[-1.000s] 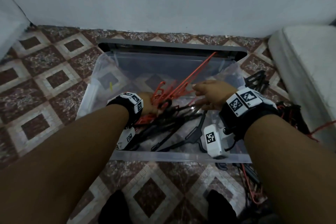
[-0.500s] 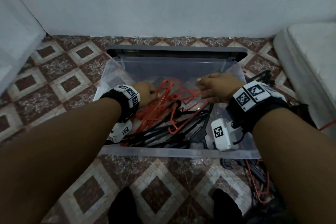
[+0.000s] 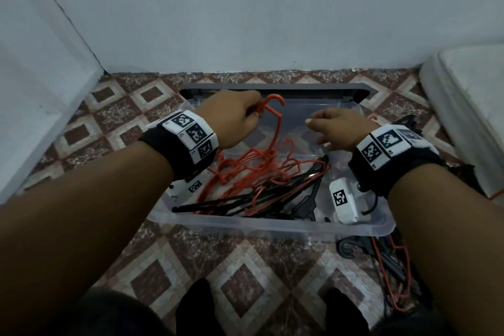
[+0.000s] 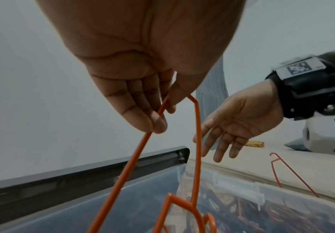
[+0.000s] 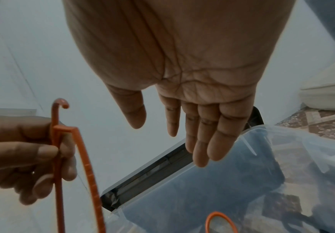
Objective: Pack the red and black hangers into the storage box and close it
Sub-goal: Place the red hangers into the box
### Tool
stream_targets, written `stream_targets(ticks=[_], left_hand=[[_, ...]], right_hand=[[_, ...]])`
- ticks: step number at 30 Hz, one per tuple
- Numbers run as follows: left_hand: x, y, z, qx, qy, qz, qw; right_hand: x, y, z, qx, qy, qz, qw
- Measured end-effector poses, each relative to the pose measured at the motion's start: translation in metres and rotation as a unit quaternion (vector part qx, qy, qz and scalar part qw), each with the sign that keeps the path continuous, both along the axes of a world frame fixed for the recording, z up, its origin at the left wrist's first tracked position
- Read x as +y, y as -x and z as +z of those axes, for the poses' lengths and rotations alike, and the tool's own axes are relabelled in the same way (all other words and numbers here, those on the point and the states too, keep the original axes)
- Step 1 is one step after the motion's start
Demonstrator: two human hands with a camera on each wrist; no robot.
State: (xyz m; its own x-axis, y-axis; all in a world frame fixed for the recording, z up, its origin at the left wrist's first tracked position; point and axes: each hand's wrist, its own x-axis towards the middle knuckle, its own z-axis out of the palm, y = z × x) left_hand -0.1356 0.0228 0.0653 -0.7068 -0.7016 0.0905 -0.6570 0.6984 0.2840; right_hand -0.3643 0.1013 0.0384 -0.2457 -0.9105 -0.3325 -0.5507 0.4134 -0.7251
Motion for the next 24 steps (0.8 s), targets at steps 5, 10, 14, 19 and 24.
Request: stream_targets(ticks=[5, 10, 14, 19, 24], left_hand=[[0.0, 0.001, -0.026, -0.011, -0.019, 0.067, 0.997], [-0.005, 0.0, -0.062, -0.062, -0.065, 0.113, 0.99], [-0.01, -0.001, -0.066, -0.065, -0.077, 0.099, 0.99], [-0.013, -0.003, -0.036, 0.046, -0.006, 0.077, 0.996], [-0.009, -0.008, -0.006, 0.076, 0.021, 0.067, 0.995]], right_hand=[[0.007, 0.007, 0.001, 0.009, -0.002, 0.005, 1.0], [0.01, 0.015, 0.001, 0.008, -0.007, 0.011, 1.0], [0.008, 0.018, 0.001, 0.011, -0.01, 0.013, 1.0], [0.006, 0.014, 0.0, 0.024, -0.012, 0.037, 0.999], [0.007, 0.01, 0.0, 0.033, -0.027, 0.05, 0.998]])
